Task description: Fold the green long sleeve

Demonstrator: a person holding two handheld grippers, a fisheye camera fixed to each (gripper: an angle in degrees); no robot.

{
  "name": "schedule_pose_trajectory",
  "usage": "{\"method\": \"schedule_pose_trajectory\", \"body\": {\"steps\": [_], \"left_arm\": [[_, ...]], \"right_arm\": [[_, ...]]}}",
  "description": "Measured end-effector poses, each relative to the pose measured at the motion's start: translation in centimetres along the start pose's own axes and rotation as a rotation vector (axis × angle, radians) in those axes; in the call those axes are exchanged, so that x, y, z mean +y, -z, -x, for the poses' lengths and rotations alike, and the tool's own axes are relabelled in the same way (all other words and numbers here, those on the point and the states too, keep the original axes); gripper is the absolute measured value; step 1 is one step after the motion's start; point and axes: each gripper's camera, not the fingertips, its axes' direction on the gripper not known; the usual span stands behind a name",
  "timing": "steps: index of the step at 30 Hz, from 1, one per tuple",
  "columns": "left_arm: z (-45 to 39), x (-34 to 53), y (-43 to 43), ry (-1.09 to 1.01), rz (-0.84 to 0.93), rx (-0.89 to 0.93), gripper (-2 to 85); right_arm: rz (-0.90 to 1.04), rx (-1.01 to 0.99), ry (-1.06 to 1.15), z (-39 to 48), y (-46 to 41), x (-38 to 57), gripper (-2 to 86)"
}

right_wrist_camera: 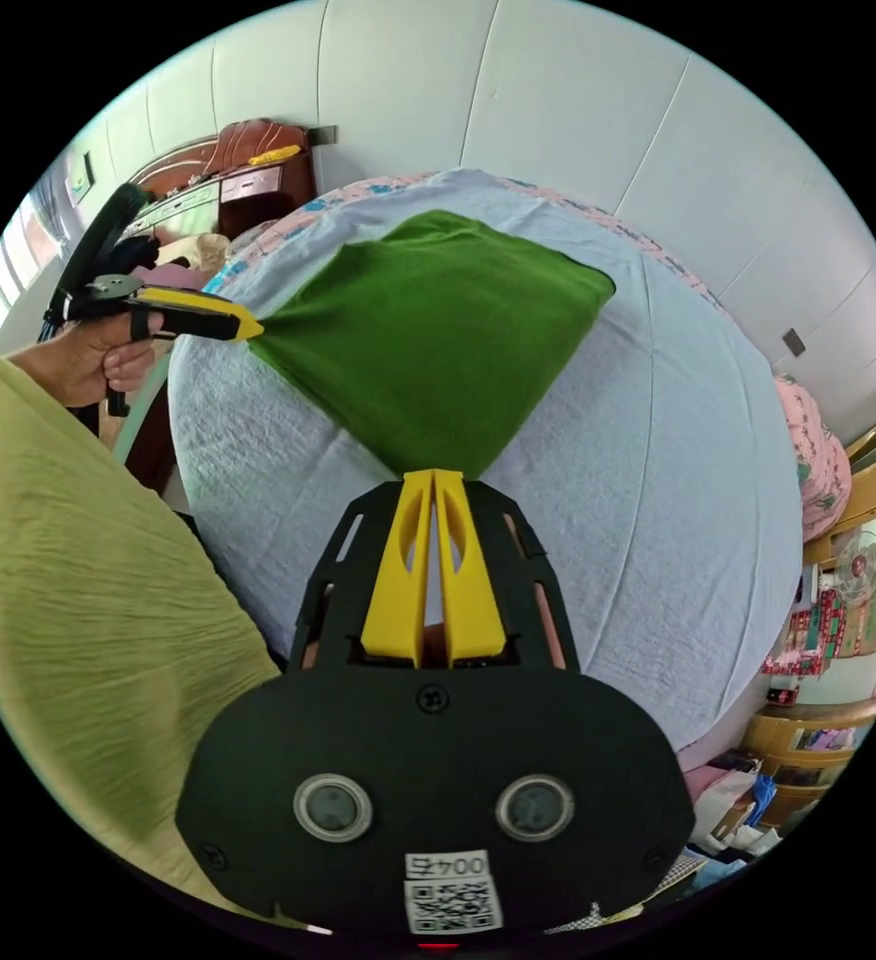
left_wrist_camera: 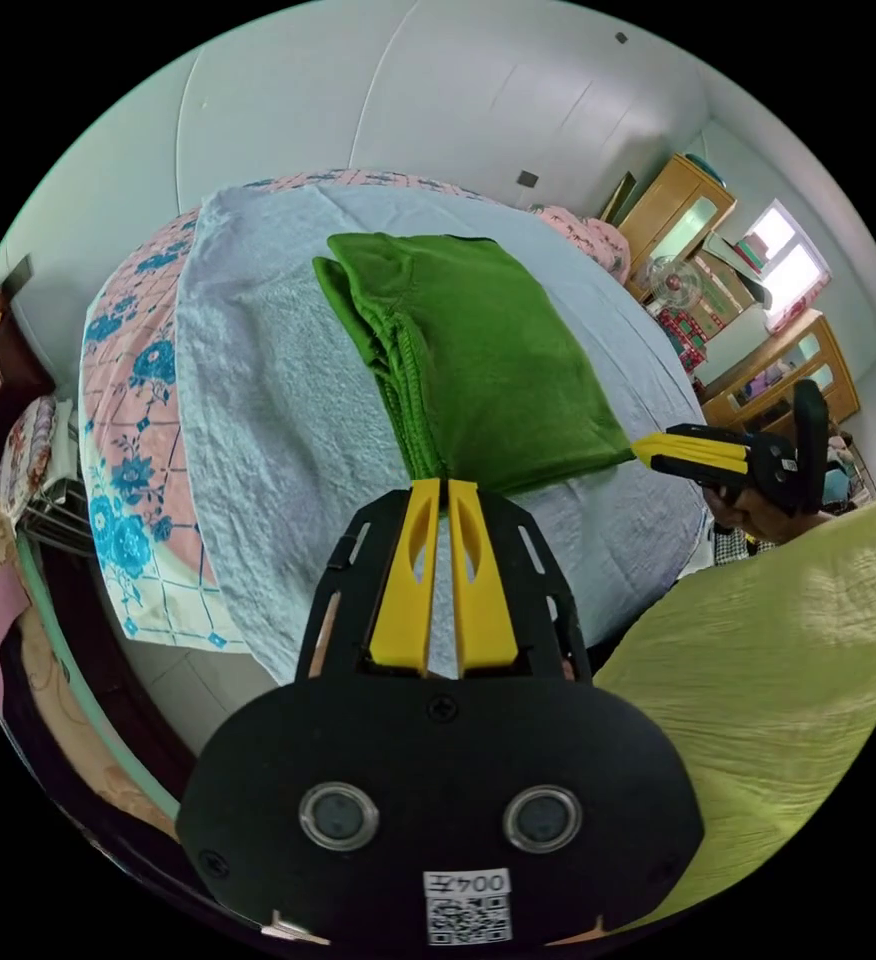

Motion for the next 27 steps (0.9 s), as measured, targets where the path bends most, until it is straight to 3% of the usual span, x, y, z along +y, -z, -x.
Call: {"method": "schedule_pose_trajectory", "body": {"steps": [6, 10, 15, 22, 27], "left_arm": [[2.0, 1.4, -0.7, 0.055, -0.028, 0.058, 1.9], [2.5, 1.2, 0.9, 0.08, -0.027, 0.042, 2.7], [1.0, -1.6, 4.7, -0.019, -0.184, -0.052, 4.2], [4.3, -6.7, -3.3, -0.033, 0.004, -0.09, 5.9], [7.2, -6.3, 0.0, 0.053, -0.08, 0.019, 7.0]], "right_arm": [[0.047, -0.049, -0.037, -3.1, -2.4, 1.2, 0.1], [0.069, -0.126, -0.06, -6.1, -1.4, 0.5, 4.9], [-0.024, -0.26, -0.214, -11.3, 0.3, -0.2, 7.3], [0.066, -0.304, -0.215, -15.0, -3.4, -0.3, 8.1], [0.042, -0.411, -0.335, -21.7, -1.7, 1.5, 7.9]]}}
